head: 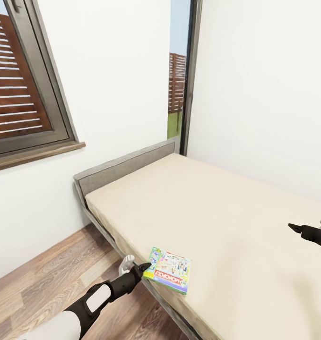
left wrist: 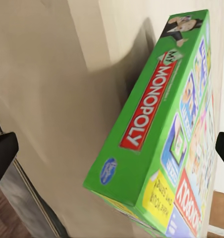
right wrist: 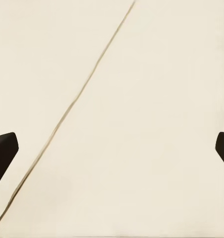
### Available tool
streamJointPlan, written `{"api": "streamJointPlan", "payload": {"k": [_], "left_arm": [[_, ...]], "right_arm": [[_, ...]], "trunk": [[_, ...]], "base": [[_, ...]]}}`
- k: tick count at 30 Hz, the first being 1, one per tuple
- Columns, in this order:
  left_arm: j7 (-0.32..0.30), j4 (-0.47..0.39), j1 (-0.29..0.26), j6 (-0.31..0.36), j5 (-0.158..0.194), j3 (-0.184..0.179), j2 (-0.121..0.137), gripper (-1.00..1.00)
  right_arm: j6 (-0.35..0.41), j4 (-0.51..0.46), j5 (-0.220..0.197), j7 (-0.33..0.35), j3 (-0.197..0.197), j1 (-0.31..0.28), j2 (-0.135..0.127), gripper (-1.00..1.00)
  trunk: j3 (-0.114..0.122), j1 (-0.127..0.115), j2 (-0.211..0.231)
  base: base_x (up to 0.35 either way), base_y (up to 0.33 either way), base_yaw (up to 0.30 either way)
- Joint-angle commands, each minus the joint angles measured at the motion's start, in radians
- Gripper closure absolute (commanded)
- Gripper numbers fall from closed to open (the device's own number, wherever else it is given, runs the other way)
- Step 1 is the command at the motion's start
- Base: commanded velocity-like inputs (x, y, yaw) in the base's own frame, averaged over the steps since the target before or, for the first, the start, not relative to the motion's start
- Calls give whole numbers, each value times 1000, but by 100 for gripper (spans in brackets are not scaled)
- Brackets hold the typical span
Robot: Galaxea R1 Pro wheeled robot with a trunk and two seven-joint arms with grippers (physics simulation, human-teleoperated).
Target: Put all the toys in the child's room - the three board games (two on the bed and one on the table), the two jigsaw puzzles on the table, and the tennis ball on the table - inside the toy box on the table in the child's room.
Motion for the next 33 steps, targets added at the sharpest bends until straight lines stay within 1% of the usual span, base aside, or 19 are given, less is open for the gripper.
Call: {"api": "streamJointPlan", "payload": {"k": [1, 12, 33], "left_arm": [[-2, 1, -1, 5, 9, -4, 0, -100], [-1, 1, -1, 5, 9, -4, 0, -100], [-2, 1, 0, 5, 10, -3, 0, -100]], "right_arm": [[8, -1, -10, -1, -2, -1, 0, -100], [8, -1, -9, -1, -2, -1, 0, -100], [8, -1, -9, -1, -2, -1, 0, -100]], "trunk": [[-1, 0, 0], [-1, 0, 0], [-1, 0, 0]], "base": [[0, 0, -192], [0, 0, -89], [0, 0, -12]]}}
